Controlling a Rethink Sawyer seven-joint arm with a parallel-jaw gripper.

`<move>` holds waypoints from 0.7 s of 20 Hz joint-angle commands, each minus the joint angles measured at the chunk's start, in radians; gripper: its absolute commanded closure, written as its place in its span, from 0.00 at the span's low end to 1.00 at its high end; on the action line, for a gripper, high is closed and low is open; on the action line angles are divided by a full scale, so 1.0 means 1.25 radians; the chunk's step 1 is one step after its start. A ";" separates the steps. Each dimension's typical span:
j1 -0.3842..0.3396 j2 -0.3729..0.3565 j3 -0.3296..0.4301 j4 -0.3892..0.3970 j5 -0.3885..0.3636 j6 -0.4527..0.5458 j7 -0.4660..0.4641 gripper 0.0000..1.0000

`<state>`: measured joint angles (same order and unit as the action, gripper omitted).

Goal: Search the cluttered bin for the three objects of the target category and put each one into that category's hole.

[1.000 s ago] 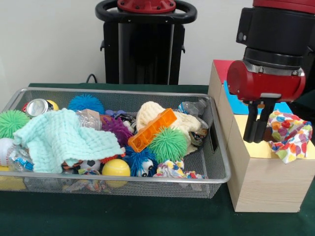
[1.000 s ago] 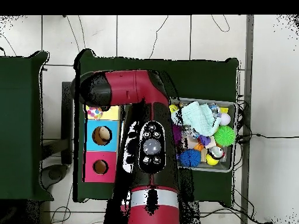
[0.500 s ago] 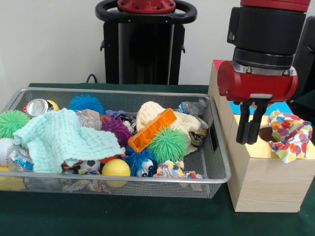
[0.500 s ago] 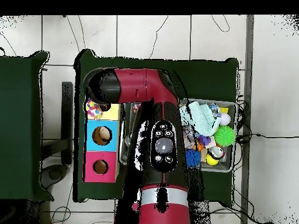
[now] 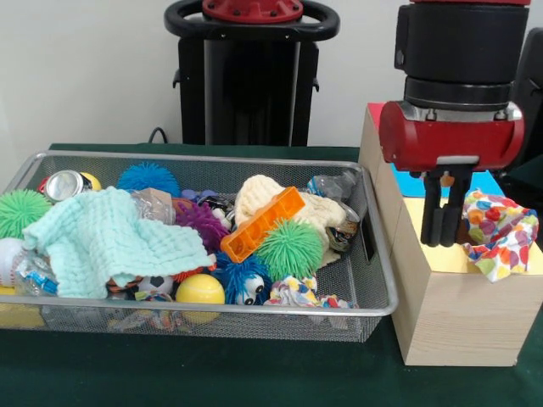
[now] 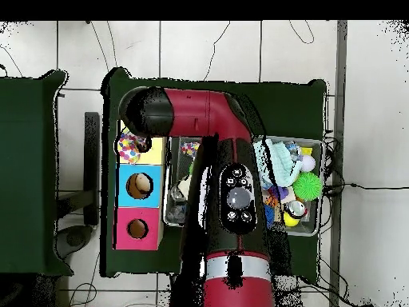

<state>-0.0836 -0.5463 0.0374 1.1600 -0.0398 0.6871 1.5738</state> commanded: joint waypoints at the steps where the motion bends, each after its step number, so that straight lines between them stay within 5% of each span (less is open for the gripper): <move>1: 0.003 -0.047 0.049 0.102 0.026 0.095 0.073 1.00; 7: -0.003 -0.072 0.027 0.098 0.057 0.160 0.114 1.00; 14: -0.021 -0.015 0.062 0.114 0.127 0.121 0.145 1.00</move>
<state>-0.0802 -0.6179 0.0374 1.1745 0.0592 0.7287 1.5738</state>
